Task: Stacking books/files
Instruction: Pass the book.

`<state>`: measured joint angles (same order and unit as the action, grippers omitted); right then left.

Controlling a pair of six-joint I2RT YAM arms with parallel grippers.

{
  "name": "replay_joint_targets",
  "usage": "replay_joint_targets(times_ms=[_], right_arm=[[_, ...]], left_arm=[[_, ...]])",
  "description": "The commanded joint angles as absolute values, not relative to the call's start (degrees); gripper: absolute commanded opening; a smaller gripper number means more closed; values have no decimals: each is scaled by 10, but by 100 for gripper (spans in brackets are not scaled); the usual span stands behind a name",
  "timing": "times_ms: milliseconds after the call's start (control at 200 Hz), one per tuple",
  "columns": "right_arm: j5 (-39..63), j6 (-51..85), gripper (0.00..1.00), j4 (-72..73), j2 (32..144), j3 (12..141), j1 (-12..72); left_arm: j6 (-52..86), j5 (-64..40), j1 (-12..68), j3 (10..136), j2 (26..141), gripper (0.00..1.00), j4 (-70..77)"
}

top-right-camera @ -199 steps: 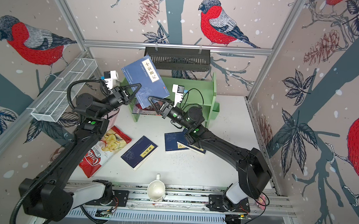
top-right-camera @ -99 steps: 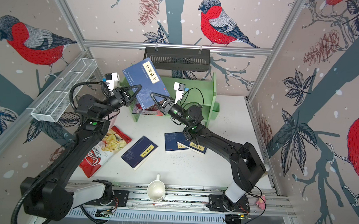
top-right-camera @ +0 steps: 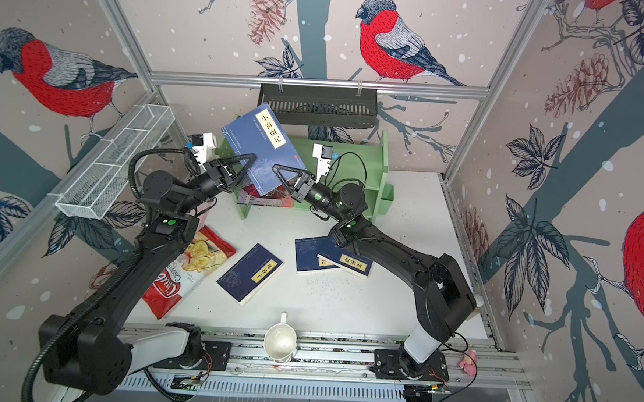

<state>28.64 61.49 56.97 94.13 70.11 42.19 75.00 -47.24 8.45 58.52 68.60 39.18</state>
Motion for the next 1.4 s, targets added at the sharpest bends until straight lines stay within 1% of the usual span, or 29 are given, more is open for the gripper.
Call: replay_joint_targets(times_ms=[0, 90, 215, 305, 450, 550, 640, 685, 740, 775, 856, 886, 901, 936, 996, 1026, 1041, 1061, 1171, 1221, 1316, 1346, 1381, 1396], right_arm=[[320, 618, 6, 550, 927, 705, 411], [356, 617, 6, 512, 915, 709, 396], [425, 620, 6, 463, 904, 726, 371], [476, 631, 5, 443, 905, 735, 357], [527, 651, 5, 435, 913, 739, 349], [561, 662, 5, 437, 920, 748, 347], [580, 656, 5, 421, 923, 757, 347], [588, 644, 5, 398, 924, 764, 347], [595, 621, 5, 359, 926, 776, 347], [597, 605, 5, 330, 928, 785, 347], [592, 576, 7, 277, 932, 804, 347], [590, 573, 10, 268, 934, 807, 346], [588, 573, 13, 266, 935, 809, 347], [581, 574, 23, 264, 936, 810, 346], [565, 574, 30, 264, 938, 809, 347], [557, 574, 37, 267, 938, 809, 348], [550, 574, 42, 269, 937, 808, 349], [543, 574, 45, 271, 937, 808, 349], [508, 575, 51, 300, 940, 802, 363], [500, 578, 51, 314, 947, 803, 370], [479, 589, 49, 350, 961, 805, 383], [474, 588, 46, 352, 965, 810, 386], [464, 585, 37, 352, 969, 814, 388], [461, 585, 35, 353, 970, 814, 388]], left_arm=[[735, -504, 81, 590, 685, 41, 420], [727, -529, 69, 591, 683, 48, 425], [728, -569, 51, 580, 687, 52, 444], [752, -582, 42, 552, 692, 52, 485], [807, -618, 26, 534, 711, 53, 567], [866, -631, 10, 524, 724, 53, 653], [901, -640, 0, 522, 733, 52, 695], [910, -642, -2, 521, 734, 50, 706], [915, -645, -2, 523, 732, 40, 704], [917, -646, -2, 524, 730, 32, 706], [912, -644, -3, 525, 723, 10, 696], [904, -643, -2, 526, 721, 3, 684], [900, -643, -2, 528, 720, 0, 677], [890, -641, -2, 530, 719, 0, 662], [870, -632, -3, 533, 715, 0, 637], [861, -623, -3, 533, 713, 0, 622], [856, -617, -4, 533, 712, 0, 615], [850, -609, -4, 533, 710, 0, 607], [835, -569, -4, 538, 707, 0, 581], [840, -551, -5, 538, 709, 0, 587], [836, -532, -5, 545, 713, 0, 574], [831, -527, -5, 546, 712, 0, 565], [824, -523, -5, 547, 711, 0, 554], [822, -522, -6, 547, 711, 0, 549]])
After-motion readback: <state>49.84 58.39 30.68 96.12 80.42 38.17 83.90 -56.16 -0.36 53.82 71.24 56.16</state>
